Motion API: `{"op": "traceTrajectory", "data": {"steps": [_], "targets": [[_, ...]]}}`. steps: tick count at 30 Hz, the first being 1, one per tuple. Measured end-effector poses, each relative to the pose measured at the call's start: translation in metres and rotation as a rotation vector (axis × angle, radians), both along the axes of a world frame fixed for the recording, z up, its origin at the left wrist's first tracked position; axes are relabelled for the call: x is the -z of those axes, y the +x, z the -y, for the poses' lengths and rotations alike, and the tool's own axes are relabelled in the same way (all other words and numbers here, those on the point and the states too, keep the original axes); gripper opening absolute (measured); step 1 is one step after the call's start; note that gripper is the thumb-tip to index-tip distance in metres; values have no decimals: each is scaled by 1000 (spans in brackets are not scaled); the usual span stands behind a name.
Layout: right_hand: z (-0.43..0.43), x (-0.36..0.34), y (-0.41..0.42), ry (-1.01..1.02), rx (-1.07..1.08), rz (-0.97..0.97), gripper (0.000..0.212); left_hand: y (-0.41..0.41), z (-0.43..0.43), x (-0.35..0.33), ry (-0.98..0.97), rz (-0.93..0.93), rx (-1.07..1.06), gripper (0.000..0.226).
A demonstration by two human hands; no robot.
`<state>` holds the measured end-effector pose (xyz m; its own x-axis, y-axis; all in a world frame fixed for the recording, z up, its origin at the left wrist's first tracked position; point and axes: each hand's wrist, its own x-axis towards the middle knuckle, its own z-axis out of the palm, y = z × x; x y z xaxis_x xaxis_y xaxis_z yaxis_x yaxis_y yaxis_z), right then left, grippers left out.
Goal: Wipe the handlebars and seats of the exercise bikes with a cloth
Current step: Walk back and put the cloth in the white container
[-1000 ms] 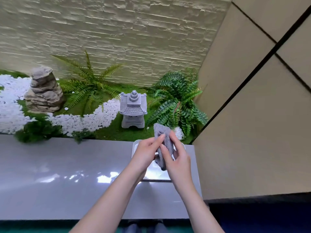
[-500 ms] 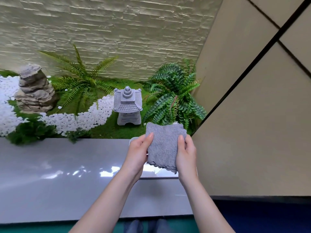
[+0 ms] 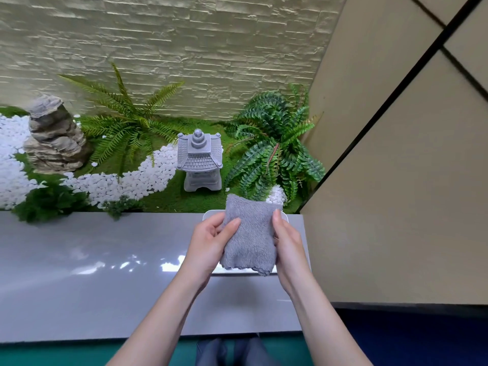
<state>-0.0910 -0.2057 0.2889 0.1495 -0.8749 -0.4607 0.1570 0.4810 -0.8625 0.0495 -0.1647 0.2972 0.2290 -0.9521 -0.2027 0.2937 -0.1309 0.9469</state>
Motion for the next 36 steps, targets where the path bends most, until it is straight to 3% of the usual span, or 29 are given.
{"op": "traceTrajectory", "data": {"steps": [3,6,8,11,18,22,26,36], "targets": [[-2,5,5,-9,75,-29,36,2,-3,2,-39,114,33,15],[-3,14,8,-139,177,-153,24,-1,-6,10,-11,63,-30,21],[-3,20,8,-207,178,-244,23,-5,-4,23,81,35,-108,16],[-3,30,8,-267,100,-282,18,-10,7,51,303,142,-96,35],[18,76,2,-272,34,-366,19,-21,27,103,310,680,-121,32],[35,120,-2,-158,29,-414,17,-22,40,137,276,689,-143,28],[48,175,-7,8,-88,-394,12,-24,50,186,374,614,-116,17],[103,300,-7,-51,-302,-614,17,-7,96,312,485,627,-38,12]]}}
